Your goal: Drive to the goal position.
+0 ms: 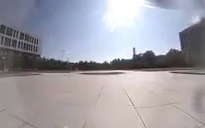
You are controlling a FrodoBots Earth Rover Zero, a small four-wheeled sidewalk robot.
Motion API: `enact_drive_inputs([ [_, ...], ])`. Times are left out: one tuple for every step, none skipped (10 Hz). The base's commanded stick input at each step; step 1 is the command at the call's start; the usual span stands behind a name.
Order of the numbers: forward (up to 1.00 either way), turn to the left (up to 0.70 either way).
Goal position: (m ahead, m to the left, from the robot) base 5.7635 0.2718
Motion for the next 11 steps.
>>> enact_drive_inputs([
  [0.70, 0.00],
  [0.70, 0.00],
  [0.70, 0.00],
  [0.70, 0.00],
  [0.70, 0.00],
  [0.70, 0.00],
  [0.70, 0.00],
  [0.70, 0.00],
  [0.70, 0.00],
  [0.70, 0.00],
  [0.70, 0.00],
])
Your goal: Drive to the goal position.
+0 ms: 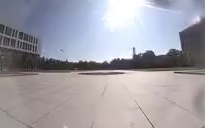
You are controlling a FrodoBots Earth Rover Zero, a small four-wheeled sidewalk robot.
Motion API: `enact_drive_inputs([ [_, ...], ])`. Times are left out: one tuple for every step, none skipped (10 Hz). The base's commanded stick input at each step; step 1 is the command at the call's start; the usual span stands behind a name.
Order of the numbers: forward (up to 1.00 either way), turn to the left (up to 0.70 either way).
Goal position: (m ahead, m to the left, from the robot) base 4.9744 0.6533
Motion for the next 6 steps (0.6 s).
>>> enact_drive_inputs([
  [0.70, 0.00],
  [0.70, 0.00],
  [0.70, 0.00],
  [0.70, 0.00],
  [0.70, 0.00],
  [0.70, 0.00],
])
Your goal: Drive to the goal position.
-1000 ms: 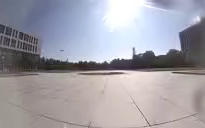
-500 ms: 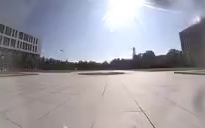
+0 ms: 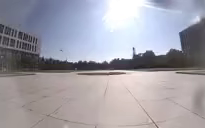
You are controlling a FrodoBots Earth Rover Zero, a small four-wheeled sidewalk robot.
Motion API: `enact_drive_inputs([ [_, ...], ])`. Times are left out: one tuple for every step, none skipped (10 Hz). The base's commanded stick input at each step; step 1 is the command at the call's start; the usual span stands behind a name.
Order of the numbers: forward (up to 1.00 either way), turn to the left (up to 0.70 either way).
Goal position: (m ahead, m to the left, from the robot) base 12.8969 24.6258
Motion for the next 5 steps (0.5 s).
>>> enact_drive_inputs([
  [0.70, 0.00],
  [0.70, 0.00],
  [0.70, 0.00],
  [0.70, 0.00],
  [0.70, 0.00],
])
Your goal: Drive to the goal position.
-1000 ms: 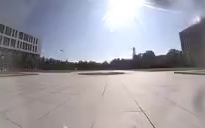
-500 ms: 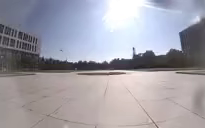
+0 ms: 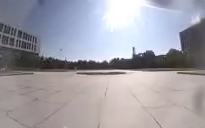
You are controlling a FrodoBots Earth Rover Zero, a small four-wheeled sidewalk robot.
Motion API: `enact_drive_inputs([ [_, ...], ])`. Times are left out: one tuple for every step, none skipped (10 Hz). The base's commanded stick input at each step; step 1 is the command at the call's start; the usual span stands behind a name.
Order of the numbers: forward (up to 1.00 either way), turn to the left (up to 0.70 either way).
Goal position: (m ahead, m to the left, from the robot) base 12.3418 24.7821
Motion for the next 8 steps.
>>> enact_drive_inputs([
  [0.70, 0.00],
  [0.70, 0.00],
  [0.70, 0.00],
  [0.70, 0.00],
  [0.70, 0.00],
  [0.70, 0.00],
  [0.70, 0.00],
  [0.70, 0.00],
])
